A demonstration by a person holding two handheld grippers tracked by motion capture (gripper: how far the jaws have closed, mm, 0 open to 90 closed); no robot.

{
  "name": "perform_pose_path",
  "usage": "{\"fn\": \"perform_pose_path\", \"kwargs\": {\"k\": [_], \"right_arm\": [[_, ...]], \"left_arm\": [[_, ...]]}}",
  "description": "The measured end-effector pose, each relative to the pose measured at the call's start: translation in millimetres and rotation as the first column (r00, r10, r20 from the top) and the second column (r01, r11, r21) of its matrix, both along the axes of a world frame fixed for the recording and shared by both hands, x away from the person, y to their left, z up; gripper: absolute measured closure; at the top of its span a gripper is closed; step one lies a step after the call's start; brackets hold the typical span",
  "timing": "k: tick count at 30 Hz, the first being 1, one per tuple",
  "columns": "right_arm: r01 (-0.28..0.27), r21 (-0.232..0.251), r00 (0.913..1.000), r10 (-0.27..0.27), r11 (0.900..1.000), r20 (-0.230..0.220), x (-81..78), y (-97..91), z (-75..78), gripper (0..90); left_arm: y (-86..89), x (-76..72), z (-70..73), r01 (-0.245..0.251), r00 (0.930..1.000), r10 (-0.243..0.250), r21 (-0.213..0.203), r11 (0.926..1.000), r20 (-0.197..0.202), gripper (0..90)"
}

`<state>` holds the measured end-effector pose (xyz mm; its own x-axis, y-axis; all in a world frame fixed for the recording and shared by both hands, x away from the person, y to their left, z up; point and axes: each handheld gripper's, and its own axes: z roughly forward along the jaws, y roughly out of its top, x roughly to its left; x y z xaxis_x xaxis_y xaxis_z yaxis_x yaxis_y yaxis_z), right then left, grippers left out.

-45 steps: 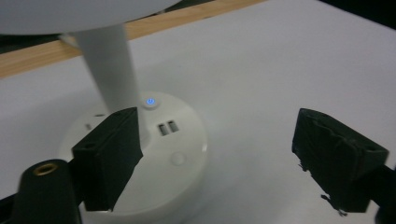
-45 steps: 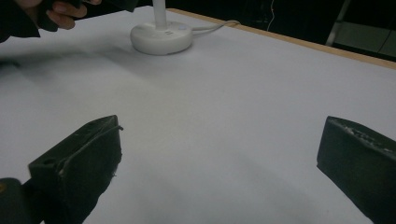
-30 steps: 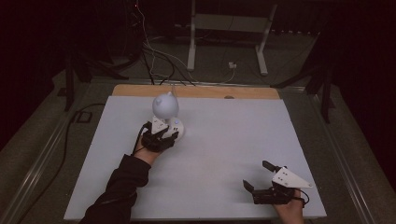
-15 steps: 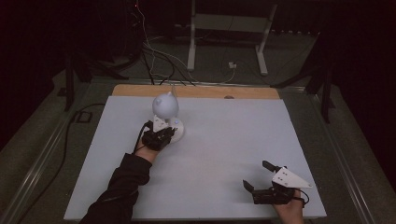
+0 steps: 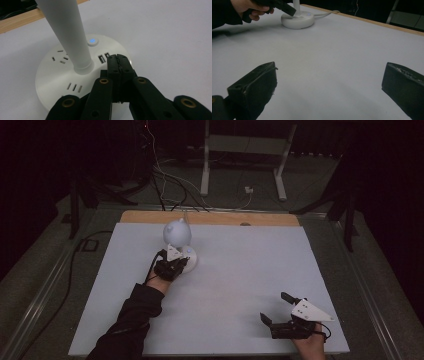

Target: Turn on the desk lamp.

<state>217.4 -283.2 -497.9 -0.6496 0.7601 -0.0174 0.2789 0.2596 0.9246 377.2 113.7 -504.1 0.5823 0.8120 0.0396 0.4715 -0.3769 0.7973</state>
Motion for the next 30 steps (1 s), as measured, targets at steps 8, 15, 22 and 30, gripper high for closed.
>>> {"fn": "perform_pose_path", "kwargs": {"k": [8,15,22,30], "right_arm": [[0.000,0.001,1.0000,0.000,1.0000,-0.002,0.1,0.2,-0.3,0.0],[-0.002,0.001,1.0000,0.002,1.0000,-0.003,0.1,0.4,-0.4,0.0],[-0.001,0.001,1.0000,0.001,1.0000,-0.002,0.3,0.3,-0.5,0.0],[-0.003,0.000,1.0000,0.003,1.0000,-0.003,0.2,0.5,-0.6,0.0]], "left_arm": [[0.4,1.9,-3.4,-0.004,1.0000,0.004,0.006,1.0000,-0.005,90.0],[1.3,2.3,-4.6,-0.006,1.0000,0.006,0.005,1.0000,-0.004,90.0],[0.8,2.3,-4.6,-0.001,1.0000,0.002,0.012,0.9999,-0.003,90.0],[1.0,2.0,-5.2,0.017,0.9999,-0.017,0.010,0.9998,-0.002,90.0]]}}
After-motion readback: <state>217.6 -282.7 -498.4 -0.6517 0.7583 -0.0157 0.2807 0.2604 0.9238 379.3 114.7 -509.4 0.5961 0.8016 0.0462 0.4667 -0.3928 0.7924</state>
